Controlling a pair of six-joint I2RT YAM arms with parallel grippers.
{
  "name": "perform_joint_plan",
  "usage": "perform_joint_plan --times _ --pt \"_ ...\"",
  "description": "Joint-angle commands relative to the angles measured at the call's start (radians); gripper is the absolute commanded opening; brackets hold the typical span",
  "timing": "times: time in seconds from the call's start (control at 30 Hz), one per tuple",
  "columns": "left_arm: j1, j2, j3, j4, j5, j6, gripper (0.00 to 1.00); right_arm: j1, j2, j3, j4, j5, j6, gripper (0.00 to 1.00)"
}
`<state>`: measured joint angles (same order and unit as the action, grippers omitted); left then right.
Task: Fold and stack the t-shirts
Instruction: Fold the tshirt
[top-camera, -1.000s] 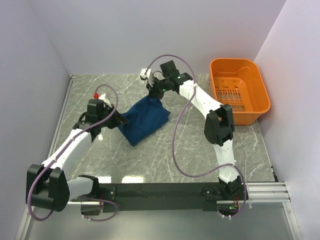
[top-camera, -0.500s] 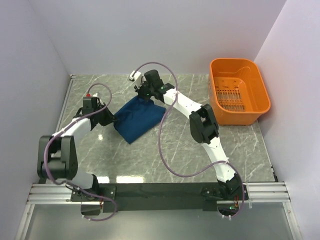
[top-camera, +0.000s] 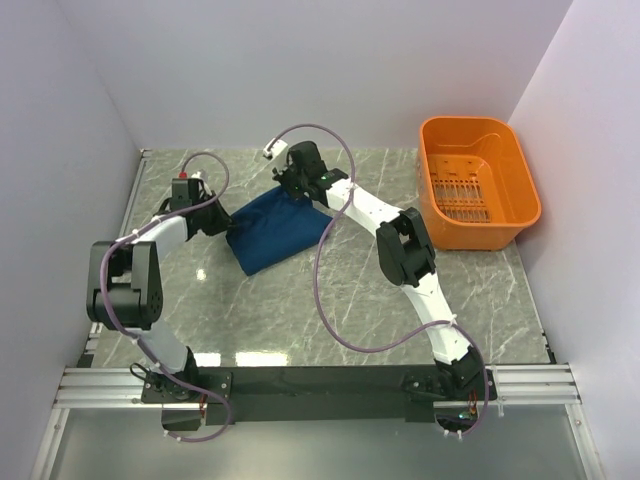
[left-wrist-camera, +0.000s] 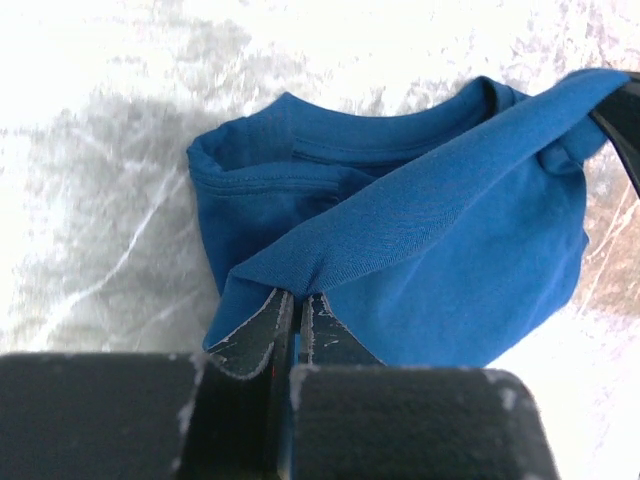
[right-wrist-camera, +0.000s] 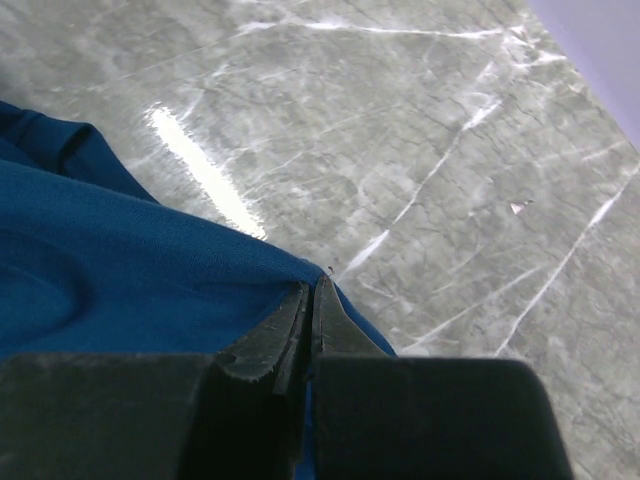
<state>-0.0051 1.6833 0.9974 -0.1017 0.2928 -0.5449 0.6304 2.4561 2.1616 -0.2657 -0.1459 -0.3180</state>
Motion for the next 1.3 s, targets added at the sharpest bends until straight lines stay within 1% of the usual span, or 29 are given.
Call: perform_joint_plan --times 0.0,0.2,0.33,0.53,0.63,0.7,0.73,0.77,0.8,0.83,0.87,0.9,0.93,0.97,1.0,1.07,1.13,1.17,1.2,1.23,1.27 --pt "0.004 0.029 0.060 0.040 0.022 0.033 0.02 -0.006 0.003 0.043 0.062 0.064 0.025 0.00" --pt "0.004 0.029 0.096 0.057 0.035 0.059 0.02 -0.017 -0.069 -0.045 0.102 0.071 0.054 0.00" --pt "0.004 0.033 0.128 0.062 0.063 0.101 0.02 -0.026 -0.092 -0.049 0.091 0.077 0.068 0.00" --pt "0.004 0.107 0.194 0.043 0.100 0.128 0.03 -0.043 -0.092 -0.068 0.086 0.104 0.085 0.00" --pt "0.004 0.153 0.233 0.025 0.101 0.134 0.06 -0.044 -0.086 -0.074 0.088 0.118 0.094 0.00" --pt "0.004 0.179 0.268 0.016 0.100 0.131 0.13 -0.044 -0.075 -0.063 0.080 0.135 0.100 0.00" --pt "0.004 0.205 0.280 0.010 0.098 0.128 0.19 -0.043 -0.071 -0.056 0.080 0.141 0.105 0.00" --pt "0.004 0.214 0.293 0.008 0.086 0.122 0.32 -0.044 -0.065 -0.048 0.079 0.144 0.115 0.00" --pt "0.004 0.223 0.315 0.010 0.077 0.117 0.38 -0.043 -0.049 -0.040 0.076 0.202 0.123 0.05" --pt "0.004 0.231 0.328 0.014 0.066 0.111 0.43 -0.044 -0.040 -0.013 0.069 0.225 0.131 0.21" --pt "0.004 0.230 0.339 0.019 0.053 0.106 0.53 -0.043 -0.033 -0.002 0.066 0.250 0.144 0.31" --pt "0.004 0.227 0.365 0.022 0.024 0.102 0.58 -0.044 -0.026 0.004 0.069 0.305 0.149 0.48" --pt "0.004 0.217 0.380 0.025 0.007 0.105 0.59 -0.044 -0.031 0.001 0.086 0.322 0.152 0.53" --pt "0.004 0.211 0.395 0.022 -0.009 0.106 0.70 -0.054 -0.035 -0.002 0.094 0.328 0.158 0.56" --pt "0.004 0.205 0.429 0.017 -0.032 0.114 0.70 -0.060 -0.046 0.001 0.097 0.331 0.163 0.62" --pt "0.004 0.184 0.454 -0.003 -0.052 0.131 0.72 -0.080 -0.060 0.012 0.094 0.332 0.177 0.66" --pt "0.004 0.153 0.465 -0.013 -0.052 0.158 0.82 -0.100 -0.069 0.027 0.068 0.283 0.192 0.67" --pt "0.004 0.141 0.463 -0.029 -0.047 0.166 0.87 -0.112 -0.084 0.032 0.047 0.229 0.204 0.67" --pt "0.004 0.128 0.445 -0.030 -0.023 0.187 0.89 -0.142 -0.092 0.037 -0.014 0.160 0.209 0.67" --pt "0.004 0.101 0.428 -0.030 -0.015 0.194 0.90 -0.158 -0.101 0.040 -0.053 -0.064 0.211 0.66" --pt "0.004 0.086 0.408 -0.026 -0.006 0.198 0.89 -0.178 -0.114 0.038 -0.087 -0.190 0.197 0.64"
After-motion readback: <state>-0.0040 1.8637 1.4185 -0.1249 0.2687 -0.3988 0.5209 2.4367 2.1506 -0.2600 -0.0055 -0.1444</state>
